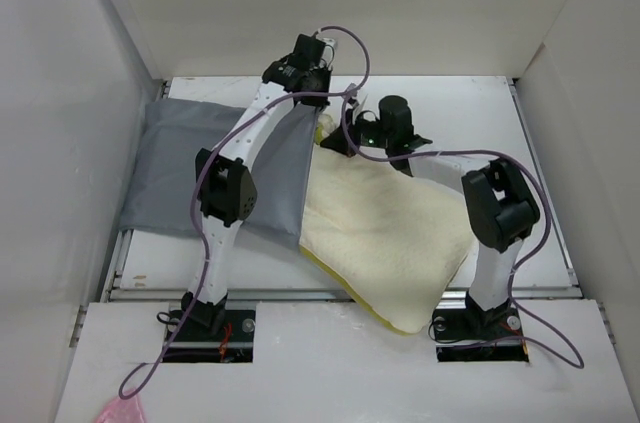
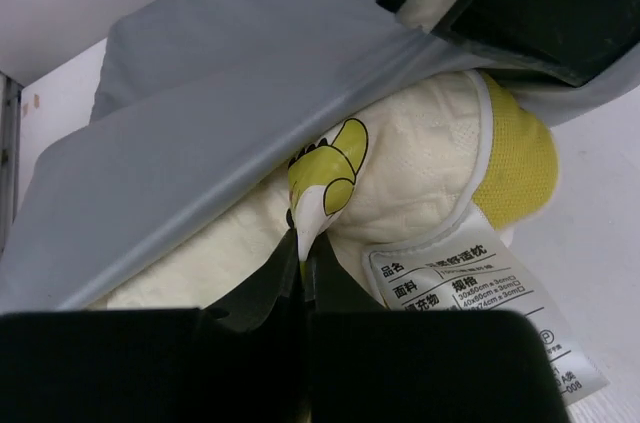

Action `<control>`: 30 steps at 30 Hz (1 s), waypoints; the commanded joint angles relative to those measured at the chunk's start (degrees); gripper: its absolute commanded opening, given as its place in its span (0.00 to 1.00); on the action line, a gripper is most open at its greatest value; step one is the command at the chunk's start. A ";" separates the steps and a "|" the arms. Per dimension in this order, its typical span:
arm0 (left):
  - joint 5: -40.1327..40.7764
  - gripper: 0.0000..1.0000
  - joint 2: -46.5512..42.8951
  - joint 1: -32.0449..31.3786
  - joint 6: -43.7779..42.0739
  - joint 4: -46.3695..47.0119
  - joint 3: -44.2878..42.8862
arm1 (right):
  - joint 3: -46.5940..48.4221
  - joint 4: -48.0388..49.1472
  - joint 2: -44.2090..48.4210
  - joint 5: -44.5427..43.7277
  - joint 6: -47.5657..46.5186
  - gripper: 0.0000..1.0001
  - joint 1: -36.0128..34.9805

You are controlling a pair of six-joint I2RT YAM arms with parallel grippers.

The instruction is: Put the pillow into the pillowcase

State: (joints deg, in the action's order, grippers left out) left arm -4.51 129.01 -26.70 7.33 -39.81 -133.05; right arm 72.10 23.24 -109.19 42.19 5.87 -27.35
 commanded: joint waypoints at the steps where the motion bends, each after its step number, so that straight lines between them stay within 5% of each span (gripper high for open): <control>1: 2.76 0.00 -4.03 -1.25 0.93 5.27 -3.53 | -2.21 4.52 5.46 4.76 -0.95 0.00 -2.18; 10: 6.03 0.00 -4.56 -1.77 3.82 4.48 -4.67 | -12.07 2.69 17.87 -3.44 -3.14 0.00 -4.98; 16: 2.84 0.00 -7.19 -7.22 0.93 4.48 -5.20 | -0.49 -1.62 4.45 -3.95 -1.74 0.00 -5.69; 23: 1.70 0.00 -16.15 -10.39 0.93 7.10 2.76 | 0.59 9.26 -4.09 -9.23 12.03 0.00 -1.57; 27: -0.05 0.00 -19.14 -12.50 2.85 8.87 11.81 | -0.90 33.36 -9.89 -9.75 32.75 0.00 3.96; 30: -4.52 0.00 -19.76 -13.03 4.36 10.98 18.77 | -0.21 36.26 -10.95 -13.53 41.76 0.00 6.70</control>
State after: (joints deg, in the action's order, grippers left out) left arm -0.82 114.65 -36.73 9.32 -35.79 -118.19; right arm 71.20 46.85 -119.74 34.46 33.54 -23.88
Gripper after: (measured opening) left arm 0.007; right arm 0.029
